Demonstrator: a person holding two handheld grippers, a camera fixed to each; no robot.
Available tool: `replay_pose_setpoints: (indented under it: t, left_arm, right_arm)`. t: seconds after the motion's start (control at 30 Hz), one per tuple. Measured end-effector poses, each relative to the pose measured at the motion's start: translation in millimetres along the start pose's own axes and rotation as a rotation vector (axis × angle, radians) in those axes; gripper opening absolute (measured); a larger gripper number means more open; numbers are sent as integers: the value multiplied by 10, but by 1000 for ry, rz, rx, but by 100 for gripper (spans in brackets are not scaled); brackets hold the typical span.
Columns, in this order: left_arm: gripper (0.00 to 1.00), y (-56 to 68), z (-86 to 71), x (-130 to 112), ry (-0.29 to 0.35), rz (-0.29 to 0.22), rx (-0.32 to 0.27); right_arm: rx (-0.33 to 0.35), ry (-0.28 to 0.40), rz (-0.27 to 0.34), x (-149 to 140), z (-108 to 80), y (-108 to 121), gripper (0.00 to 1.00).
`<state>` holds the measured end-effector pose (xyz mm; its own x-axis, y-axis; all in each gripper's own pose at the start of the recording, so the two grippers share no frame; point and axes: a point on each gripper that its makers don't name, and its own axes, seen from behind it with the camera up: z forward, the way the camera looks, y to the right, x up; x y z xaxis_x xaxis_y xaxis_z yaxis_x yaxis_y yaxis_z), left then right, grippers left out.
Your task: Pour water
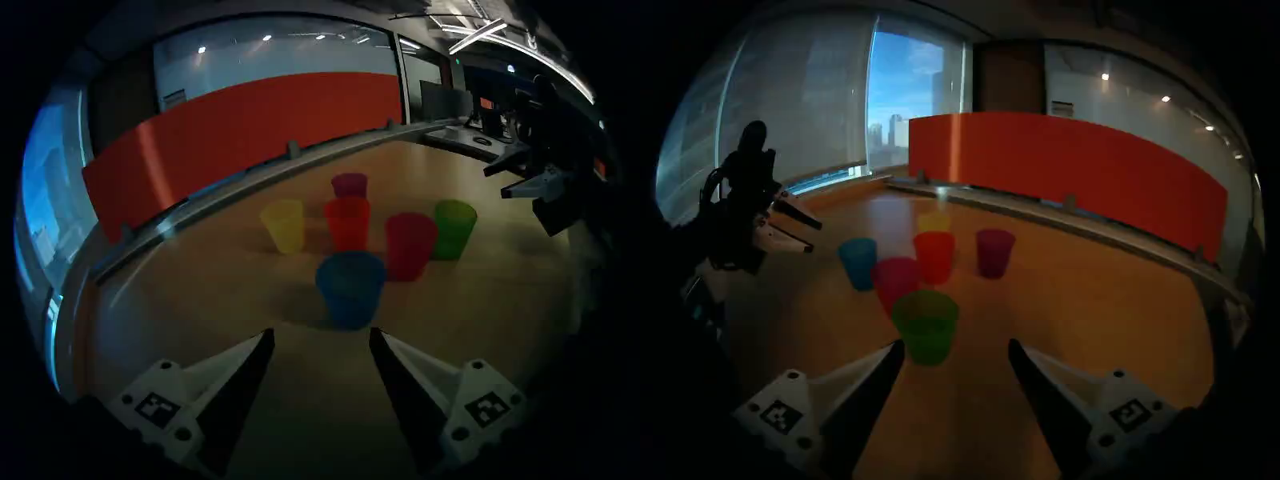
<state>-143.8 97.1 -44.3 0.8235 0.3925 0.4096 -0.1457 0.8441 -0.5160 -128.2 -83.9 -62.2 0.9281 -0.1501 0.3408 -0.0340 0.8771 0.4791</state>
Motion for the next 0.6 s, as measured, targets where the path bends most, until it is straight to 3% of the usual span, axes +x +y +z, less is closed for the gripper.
replay_pose_setpoints:
  t: [0.2, 0.47, 0.6]
  left_arm:
    - [88, -50, -124, 194, 85, -22, 44]
    - [88, -276, -300, 366, 179, -59, 145]
    - [88, -328, -388, 394, 222, -85, 178]
  right_arm:
    - [-43, 48, 15, 201, -64, 87, 100]
    - [-107, 96, 27, 346, -96, 197, 100]
    - [-147, 117, 37, 372, -100, 262, 100]
